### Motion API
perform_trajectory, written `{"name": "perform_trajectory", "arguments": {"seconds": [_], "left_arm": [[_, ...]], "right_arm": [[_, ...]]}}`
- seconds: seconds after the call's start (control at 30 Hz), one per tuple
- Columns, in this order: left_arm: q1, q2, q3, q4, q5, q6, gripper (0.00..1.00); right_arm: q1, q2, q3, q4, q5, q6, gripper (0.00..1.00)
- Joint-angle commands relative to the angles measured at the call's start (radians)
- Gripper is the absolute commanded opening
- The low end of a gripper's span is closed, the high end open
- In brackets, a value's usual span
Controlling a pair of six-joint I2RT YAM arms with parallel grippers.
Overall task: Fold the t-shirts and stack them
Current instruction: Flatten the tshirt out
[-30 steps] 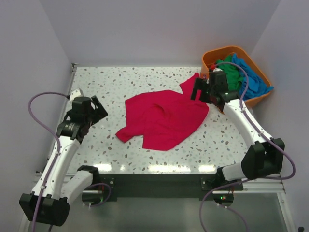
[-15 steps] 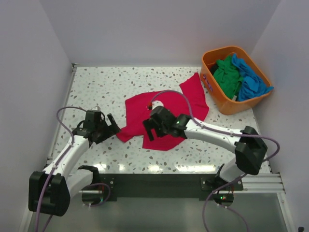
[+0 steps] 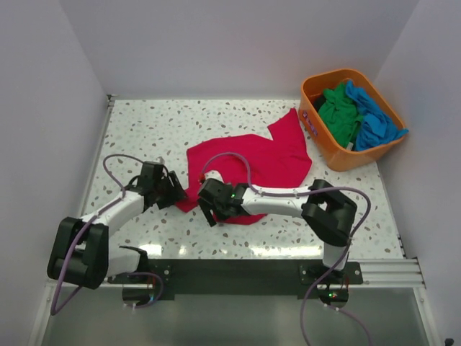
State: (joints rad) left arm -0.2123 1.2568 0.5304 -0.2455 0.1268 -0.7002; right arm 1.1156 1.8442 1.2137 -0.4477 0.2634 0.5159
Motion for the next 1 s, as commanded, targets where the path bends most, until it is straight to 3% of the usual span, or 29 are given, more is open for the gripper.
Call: {"name": "perform_trajectory", "arguments": {"seconds": [0.0, 0.17, 0.27, 0.3, 0.33, 0.4, 0.53, 0.73, 0.97], "left_arm": [[-0.018, 0.039, 0.022, 0.034, -0.047, -0.015, 0.56], [-0.039, 0.078, 0.02, 0.054, -0.082, -0.021, 0.45], [-0.056, 0.113, 0.028, 0.075, -0.078, -0.01, 0.27], [-0.061, 0.119, 0.028, 0.084, -0.07, -0.005, 0.01], [-0.064, 0.125, 0.031, 0.098, -0.069, -0.007, 0.0], [-0.085, 0.118, 0.037, 0.115, -0.07, 0.001, 0.0], [-0.139, -0.029, 0.08, 0.063, -0.225, -0.004, 0.0], [-0.167, -0.291, 0.178, -0.018, -0.374, 0.022, 0.0], [-0.168, -0.424, 0.446, -0.103, -0.453, 0.08, 0.0]], "right_arm": [[0.016, 0.042, 0.05, 0.032, 0.054, 0.029, 0.79], [0.021, 0.069, 0.029, -0.006, 0.102, 0.076, 0.59], [0.021, 0.044, -0.011, -0.013, 0.123, 0.105, 0.41], [0.021, 0.033, -0.022, -0.014, 0.125, 0.11, 0.36], [0.021, 0.021, -0.037, -0.017, 0.125, 0.111, 0.27], [0.021, -0.025, -0.042, -0.034, 0.134, 0.107, 0.18], [0.021, -0.169, -0.025, -0.138, 0.239, 0.076, 0.0], [0.02, -0.446, 0.104, -0.311, 0.466, 0.0, 0.0], [0.018, -0.672, 0.296, -0.324, 0.655, -0.131, 0.0]]}}
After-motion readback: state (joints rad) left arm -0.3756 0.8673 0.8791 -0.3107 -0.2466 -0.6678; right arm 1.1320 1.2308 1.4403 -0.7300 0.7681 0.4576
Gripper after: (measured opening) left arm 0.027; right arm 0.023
